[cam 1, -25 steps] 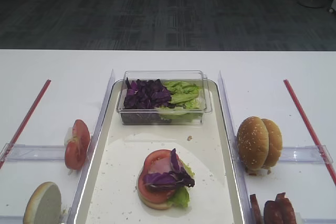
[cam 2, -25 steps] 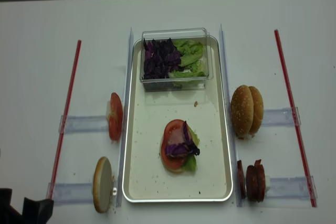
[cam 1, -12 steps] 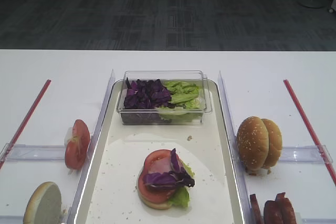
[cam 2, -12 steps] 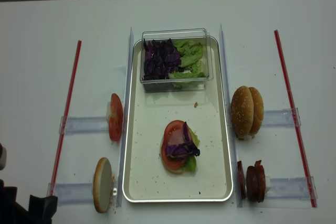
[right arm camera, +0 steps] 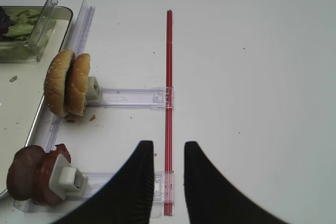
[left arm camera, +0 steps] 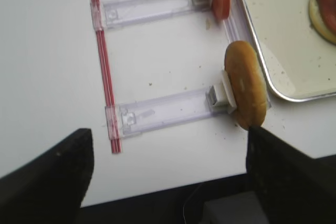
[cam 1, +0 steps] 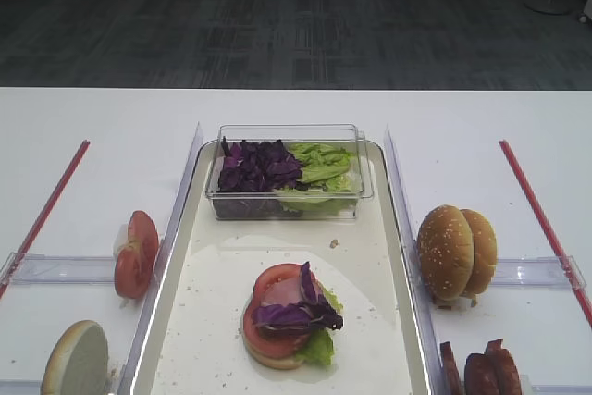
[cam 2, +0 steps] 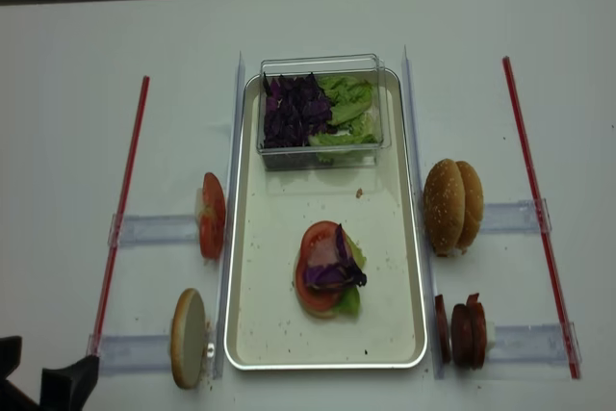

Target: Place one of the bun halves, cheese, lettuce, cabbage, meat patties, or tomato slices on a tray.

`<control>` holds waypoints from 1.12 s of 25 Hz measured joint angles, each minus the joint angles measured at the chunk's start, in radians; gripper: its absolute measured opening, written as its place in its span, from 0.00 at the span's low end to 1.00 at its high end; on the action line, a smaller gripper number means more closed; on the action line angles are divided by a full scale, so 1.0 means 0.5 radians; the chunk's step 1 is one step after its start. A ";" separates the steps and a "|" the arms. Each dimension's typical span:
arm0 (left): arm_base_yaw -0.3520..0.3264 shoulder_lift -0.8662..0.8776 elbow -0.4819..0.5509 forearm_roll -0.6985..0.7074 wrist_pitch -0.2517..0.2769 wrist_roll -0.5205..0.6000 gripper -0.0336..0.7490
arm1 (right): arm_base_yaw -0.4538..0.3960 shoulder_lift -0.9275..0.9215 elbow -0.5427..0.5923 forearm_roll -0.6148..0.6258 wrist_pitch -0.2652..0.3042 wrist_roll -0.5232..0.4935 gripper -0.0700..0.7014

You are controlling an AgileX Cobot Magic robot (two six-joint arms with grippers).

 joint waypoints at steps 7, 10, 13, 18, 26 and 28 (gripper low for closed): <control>0.000 -0.312 0.000 0.000 0.008 0.000 0.74 | 0.000 0.000 0.000 0.000 0.000 0.000 0.34; 0.000 -0.394 0.000 0.014 0.016 -0.019 0.74 | 0.000 0.000 0.000 0.000 0.000 0.000 0.34; 0.000 -0.451 0.000 0.052 0.016 -0.041 0.74 | 0.000 0.000 0.000 0.000 0.000 0.000 0.34; 0.000 -0.585 0.000 0.055 0.025 -0.053 0.74 | 0.000 0.000 0.000 0.000 0.000 0.000 0.34; 0.000 -0.651 0.000 0.055 0.030 -0.045 0.74 | 0.000 0.000 0.000 0.000 0.000 0.000 0.34; 0.000 -0.651 0.000 0.055 0.030 -0.044 0.74 | 0.000 0.000 0.000 0.000 0.000 0.000 0.34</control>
